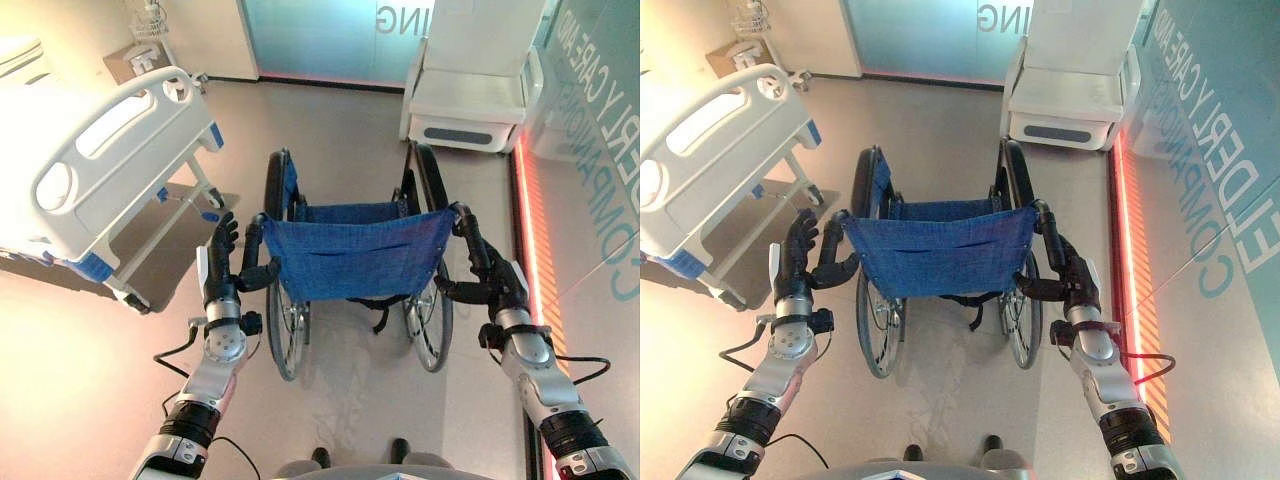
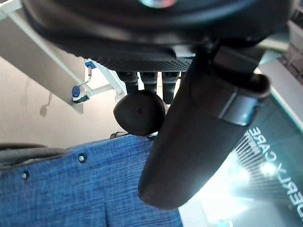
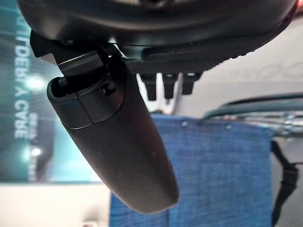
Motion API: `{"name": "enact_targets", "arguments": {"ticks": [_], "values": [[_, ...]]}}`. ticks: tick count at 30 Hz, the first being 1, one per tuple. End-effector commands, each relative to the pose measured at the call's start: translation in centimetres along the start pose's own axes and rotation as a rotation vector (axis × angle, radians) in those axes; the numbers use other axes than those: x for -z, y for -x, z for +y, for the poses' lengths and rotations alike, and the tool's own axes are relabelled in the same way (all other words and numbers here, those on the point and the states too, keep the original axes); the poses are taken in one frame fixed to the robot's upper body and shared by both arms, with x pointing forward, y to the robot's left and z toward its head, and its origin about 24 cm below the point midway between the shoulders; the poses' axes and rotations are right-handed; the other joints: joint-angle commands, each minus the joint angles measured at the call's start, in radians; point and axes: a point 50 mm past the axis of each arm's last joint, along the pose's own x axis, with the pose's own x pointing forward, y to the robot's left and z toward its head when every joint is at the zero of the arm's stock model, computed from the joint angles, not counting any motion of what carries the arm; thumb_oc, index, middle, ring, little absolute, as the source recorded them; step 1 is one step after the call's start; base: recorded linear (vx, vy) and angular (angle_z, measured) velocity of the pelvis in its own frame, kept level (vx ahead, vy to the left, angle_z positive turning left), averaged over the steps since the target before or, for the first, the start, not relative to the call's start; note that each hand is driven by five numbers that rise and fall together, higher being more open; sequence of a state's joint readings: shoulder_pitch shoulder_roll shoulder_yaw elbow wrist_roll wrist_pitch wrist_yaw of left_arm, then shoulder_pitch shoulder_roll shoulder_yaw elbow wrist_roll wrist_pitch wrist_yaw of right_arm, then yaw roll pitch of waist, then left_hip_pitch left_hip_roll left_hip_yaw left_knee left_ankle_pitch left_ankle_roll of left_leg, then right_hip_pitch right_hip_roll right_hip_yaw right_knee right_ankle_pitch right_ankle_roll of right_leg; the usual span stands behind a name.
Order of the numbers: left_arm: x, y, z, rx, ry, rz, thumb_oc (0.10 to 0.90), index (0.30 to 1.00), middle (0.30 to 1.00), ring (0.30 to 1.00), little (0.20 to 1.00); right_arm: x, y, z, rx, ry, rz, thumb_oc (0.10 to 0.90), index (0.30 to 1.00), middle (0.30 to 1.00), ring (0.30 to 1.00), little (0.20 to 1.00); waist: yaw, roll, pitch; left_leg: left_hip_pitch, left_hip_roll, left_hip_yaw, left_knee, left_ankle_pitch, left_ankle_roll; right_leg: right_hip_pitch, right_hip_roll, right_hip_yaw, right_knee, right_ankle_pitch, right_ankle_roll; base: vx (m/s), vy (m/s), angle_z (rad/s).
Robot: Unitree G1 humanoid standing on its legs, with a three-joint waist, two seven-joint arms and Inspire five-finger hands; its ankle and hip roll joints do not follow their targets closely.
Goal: Push the wheelchair next to the bed
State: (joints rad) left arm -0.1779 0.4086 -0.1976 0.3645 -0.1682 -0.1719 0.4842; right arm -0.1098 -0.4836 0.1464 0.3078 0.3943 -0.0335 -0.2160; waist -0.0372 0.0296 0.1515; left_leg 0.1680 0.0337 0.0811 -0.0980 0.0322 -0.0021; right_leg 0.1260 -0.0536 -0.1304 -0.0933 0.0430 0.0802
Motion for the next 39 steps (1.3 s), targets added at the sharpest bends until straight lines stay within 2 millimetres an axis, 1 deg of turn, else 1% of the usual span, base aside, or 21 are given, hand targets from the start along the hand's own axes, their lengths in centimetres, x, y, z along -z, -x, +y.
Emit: {"name": "enact_targets", "arguments": {"ticks": [1, 5, 8, 9, 12, 15, 16, 17, 18, 20, 22, 26, 29, 36, 39], "values": [[-2.0, -3.2, 1.7, -0.070, -0.119, -0.081, 0.800, 0.900, 0.900, 0.900, 0.900, -6.2, -2.1, -0.3, 0.039, 0.061, -0.248, 0.800, 0.900, 0.900, 0.900, 0.900, 0.001, -0.041, -0.035, -0.003, -0.074, -0.023, 0.011, -0.045, 0.024, 0.023, 0.026, 0.014, 0.029, -0.031, -0.020, 0.00, 0.000, 0.00], [-2.9, -3.9, 1.8, -0.071, -0.133, -0.115, 0.800, 0.900, 0.900, 0.900, 0.900, -6.9, -2.5, -0.5, 0.078, 0.097, -0.264, 0.800, 0.900, 0.900, 0.900, 0.900, -0.002, -0.040, -0.037, -0.002, -0.074, -0.023, 0.011, -0.045, 0.024, 0.023, 0.026, 0.017, 0.030, -0.031, -0.019, 0.00, 0.000, 0.00], [-3.6, -4.5, 1.7, -0.060, -0.156, -0.120, 0.800, 0.900, 0.900, 0.900, 0.900, -7.6, -2.7, -0.2, 0.078, 0.094, -0.282, 0.800, 0.900, 0.900, 0.900, 0.900, -0.004, -0.037, -0.032, -0.002, -0.075, -0.023, 0.011, -0.045, 0.025, 0.021, 0.028, 0.020, 0.032, -0.030, -0.019, 0.00, 0.000, 0.00], [-3.8, -4.9, 1.8, -0.056, -0.171, -0.116, 0.800, 0.900, 0.900, 0.900, 0.900, -8.2, -2.8, 0.1, 0.072, 0.095, -0.299, 0.800, 0.900, 0.900, 0.900, 0.900, -0.006, -0.034, -0.030, -0.002, -0.075, -0.024, 0.011, -0.045, 0.025, 0.019, 0.028, 0.023, 0.033, -0.030, -0.019, 0.00, 0.000, 0.00], [-4.0, -5.5, 2.0, -0.054, -0.175, -0.092, 0.800, 0.900, 0.900, 0.900, 0.900, -9.0, -3.0, 0.8, 0.054, 0.091, -0.322, 0.800, 0.900, 0.900, 0.900, 0.900, -0.009, -0.032, -0.029, -0.002, -0.076, -0.024, 0.011, -0.045, 0.024, 0.019, 0.028, 0.024, 0.031, -0.028, -0.018, 0.00, 0.000, 0.00], [-4.3, -6.2, 2.1, -0.050, -0.195, -0.076, 0.800, 0.900, 0.900, 0.900, 0.900, -10.5, -3.3, 1.4, 0.042, 0.074, -0.367, 0.800, 0.900, 0.900, 0.900, 0.900, -0.012, -0.027, -0.028, -0.001, -0.078, -0.023, 0.011, -0.046, 0.024, 0.021, 0.029, 0.025, 0.029, -0.028, -0.020, 0.00, 0.000, 0.00], [-4.5, -6.5, 2.0, -0.049, -0.203, -0.067, 0.800, 0.900, 0.900, 0.900, 0.900, -11.6, -3.4, 1.9, 0.031, 0.057, -0.400, 0.800, 0.900, 0.900, 0.900, 0.900, -0.012, -0.025, -0.027, -0.001, -0.078, -0.023, 0.011, -0.046, 0.024, 0.020, 0.030, 0.026, 0.029, -0.029, -0.021, 0.00, 0.000, 0.00], [-4.5, -6.5, 2.0, -0.049, -0.202, -0.067, 0.800, 0.900, 0.900, 0.900, 0.900, -11.6, -3.5, 1.9, 0.031, 0.056, -0.401, 0.800, 0.900, 0.900, 0.900, 0.900, -0.012, -0.025, -0.027, -0.001, -0.078, -0.023, 0.011, -0.046, 0.024, 0.020, 0.030, 0.026, 0.029, -0.029, -0.021, 0.00, 0.000, 0.00], [-4.6, -6.7, 2.0, -0.055, -0.196, -0.055, 0.800, 0.900, 0.900, 0.900, 0.900, -12.4, -3.4, 2.2, 0.016, 0.045, -0.427, 0.800, 0.900, 0.900, 0.900, 0.900, -0.013, -0.024, -0.026, -0.002, -0.078, -0.023, 0.011, -0.046, 0.024, 0.020, 0.030, 0.027, 0.029, -0.030, -0.021, 0.00, 0.000, 0.00], [-4.4, -6.8, 2.1, -0.061, -0.171, -0.024, 0.800, 0.900, 0.900, 0.900, 0.900, -13.2, -3.2, 2.7, -0.005, 0.042, -0.467, 0.800, 0.900, 0.900, 0.900, 0.900, -0.015, -0.023, -0.026, -0.003, -0.078, -0.022, 0.011, -0.046, 0.023, 0.020, 0.031, 0.028, 0.029, -0.032, -0.022, 0.00, 0.000, 0.00], [-3.6, -6.7, 2.0, -0.059, -0.155, 0.034, 0.800, 0.900, 0.900, 0.900, 0.900, -13.7, -2.6, 3.2, -0.023, 0.037, -0.507, 0.800, 0.900, 0.900, 0.900, 0.900, -0.018, -0.022, -0.026, -0.005, -0.079, -0.022, 0.011, -0.044, 0.024, 0.019, 0.032, 0.030, 0.030, -0.034, -0.023, 0.00, 0.000, 0.00], [-2.5, -6.4, 1.8, -0.044, -0.138, 0.108, 0.800, 0.900, 0.900, 0.900, 0.900, -14.2, -2.0, 3.2, -0.029, 0.022, -0.550, 0.800, 0.900, 0.900, 0.900, 0.900, -0.022, -0.022, -0.027, -0.006, -0.079, -0.021, 0.011, -0.044, 0.025, 0.017, 0.033, 0.031, 0.031, -0.035, -0.023, 0.00, 0.000, 0.00], [-1.4, -6.2, 1.7, -0.054, -0.102, 0.184, 0.800, 0.900, 0.900, 0.900, 0.900, -15.1, -1.5, 3.2, -0.036, 0.007, -0.594, 0.800, 0.900, 0.900, 0.900, 0.900, -0.028, -0.021, -0.025, -0.005, -0.081, -0.017, 0.012, -0.045, 0.028, 0.016, 0.033, 0.034, 0.033, -0.037, -0.023, 0.00, 0.000, 0.00], [-1.3, -6.6, 2.7, -0.077, -0.129, 0.200, 0.800, 0.900, 0.900, 0.900, 0.900, -15.9, -0.5, 2.7, -0.039, 0.019, -0.645, 0.800, 0.900, 0.900, 0.900, 0.900, -0.044, -0.020, -0.022, -0.005, -0.081, 0.001, 0.015, -0.048, 0.028, 0.013, 0.033, 0.042, 0.033, -0.036, -0.020, 0.00, 0.000, 0.00], [-1.5, -6.8, 3.0, -0.078, -0.134, 0.189, 0.800, 0.900, 0.900, 0.900, 0.900, -15.6, -0.7, 2.7, -0.051, 0.046, -0.619, 0.800, 0.900, 0.900, 0.900, 0.900, -0.046, -0.020, -0.021, -0.004, -0.082, 0.005, 0.016, -0.050, 0.028, 0.012, 0.032, 0.044, 0.034, -0.035, -0.020, 0.00, 0.000, 0.00]]}}
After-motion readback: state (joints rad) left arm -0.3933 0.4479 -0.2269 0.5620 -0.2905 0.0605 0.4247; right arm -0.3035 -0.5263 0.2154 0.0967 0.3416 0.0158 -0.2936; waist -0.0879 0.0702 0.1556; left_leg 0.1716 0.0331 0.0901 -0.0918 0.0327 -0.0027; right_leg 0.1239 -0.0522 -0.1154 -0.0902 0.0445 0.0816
